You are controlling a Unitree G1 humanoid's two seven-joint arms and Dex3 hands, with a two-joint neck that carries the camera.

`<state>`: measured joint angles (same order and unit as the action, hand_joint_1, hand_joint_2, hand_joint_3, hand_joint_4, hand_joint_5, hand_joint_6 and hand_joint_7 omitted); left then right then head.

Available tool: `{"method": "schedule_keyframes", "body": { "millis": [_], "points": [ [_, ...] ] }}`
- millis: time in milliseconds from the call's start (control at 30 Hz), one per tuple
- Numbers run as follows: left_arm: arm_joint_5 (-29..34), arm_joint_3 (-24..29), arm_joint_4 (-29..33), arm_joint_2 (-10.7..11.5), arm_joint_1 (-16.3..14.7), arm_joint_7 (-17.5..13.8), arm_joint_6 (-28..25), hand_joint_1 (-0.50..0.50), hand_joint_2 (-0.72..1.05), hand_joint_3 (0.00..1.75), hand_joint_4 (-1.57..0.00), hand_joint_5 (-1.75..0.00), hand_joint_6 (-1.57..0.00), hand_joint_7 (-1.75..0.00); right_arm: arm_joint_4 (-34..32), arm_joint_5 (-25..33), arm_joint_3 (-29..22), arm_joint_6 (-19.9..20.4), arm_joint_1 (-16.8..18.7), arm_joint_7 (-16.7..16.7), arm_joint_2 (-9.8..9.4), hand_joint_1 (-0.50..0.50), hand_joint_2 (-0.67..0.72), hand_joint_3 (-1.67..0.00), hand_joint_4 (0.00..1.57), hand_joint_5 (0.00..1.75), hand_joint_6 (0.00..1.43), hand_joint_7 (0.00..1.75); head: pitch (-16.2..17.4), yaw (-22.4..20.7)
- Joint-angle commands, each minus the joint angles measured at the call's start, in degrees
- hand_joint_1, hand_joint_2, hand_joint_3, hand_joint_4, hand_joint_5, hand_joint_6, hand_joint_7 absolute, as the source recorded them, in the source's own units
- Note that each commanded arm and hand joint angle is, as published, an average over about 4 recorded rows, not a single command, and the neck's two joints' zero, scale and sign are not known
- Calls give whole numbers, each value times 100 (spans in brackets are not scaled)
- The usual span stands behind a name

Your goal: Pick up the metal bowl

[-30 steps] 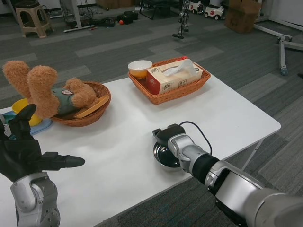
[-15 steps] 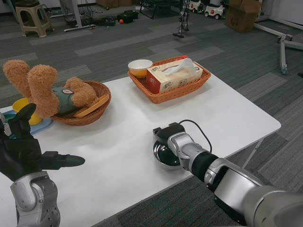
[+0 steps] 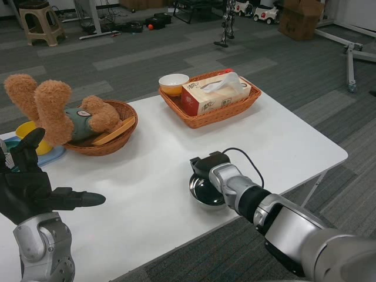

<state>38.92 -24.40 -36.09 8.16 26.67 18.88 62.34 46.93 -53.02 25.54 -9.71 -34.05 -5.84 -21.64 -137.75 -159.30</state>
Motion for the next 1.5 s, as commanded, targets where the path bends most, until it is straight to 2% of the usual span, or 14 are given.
{"method": "schedule_keyframes", "body": {
  "millis": [33,133,367,500,667,900,1000,1333,1500],
  "points": [
    [-25,6,-8,45,-65,-8,41,-46,-64,0,-112,-133,0,-7,53,55,-330,241,215,201,33,-18,20,-69,1,165,0,164,5,11],
    [-25,6,-4,45,-65,-8,41,-46,-64,0,-112,-133,0,-7,35,55,-511,344,254,250,37,-10,15,-79,3,165,0,161,-1,10],
    [-33,-3,-4,36,-65,-8,41,-46,-64,0,-112,-133,0,-7,-158,55,-928,540,369,267,33,-4,9,-95,12,155,0,154,-1,14],
    [-42,-3,-4,28,-65,-8,41,-46,-64,0,-112,-133,0,-7,-395,81,-1038,575,421,232,2,-8,9,-99,14,155,0,154,-7,2],
    [-42,-3,-10,19,-65,-8,41,-46,-64,0,-112,-133,0,-7,-793,158,-1062,562,483,78,-59,-8,3,-103,19,145,1,154,-42,-21],
    [-42,6,-30,8,-56,-8,41,-46,-64,0,-112,-133,0,-7,-1241,169,-1115,514,531,-119,-128,-8,-3,-111,20,145,3,154,-177,-130],
    [-40,6,-36,1,-39,-8,41,-46,-64,0,-112,-133,0,-7,-1452,169,-1185,505,555,-170,-141,-8,-3,-111,20,145,3,154,-355,-301],
    [-20,6,-188,-8,110,-8,41,-46,-64,0,-112,-133,0,-7,-1854,169,-1275,527,558,-190,-156,-8,-3,-111,20,145,3,154,-1422,-1469],
    [-16,-1,-278,-8,196,-8,33,-46,-64,0,-112,-133,0,-7,-2023,169,-1370,555,564,-190,-145,-8,-3,-107,20,145,3,154,-1868,-1899]
  ]
}}
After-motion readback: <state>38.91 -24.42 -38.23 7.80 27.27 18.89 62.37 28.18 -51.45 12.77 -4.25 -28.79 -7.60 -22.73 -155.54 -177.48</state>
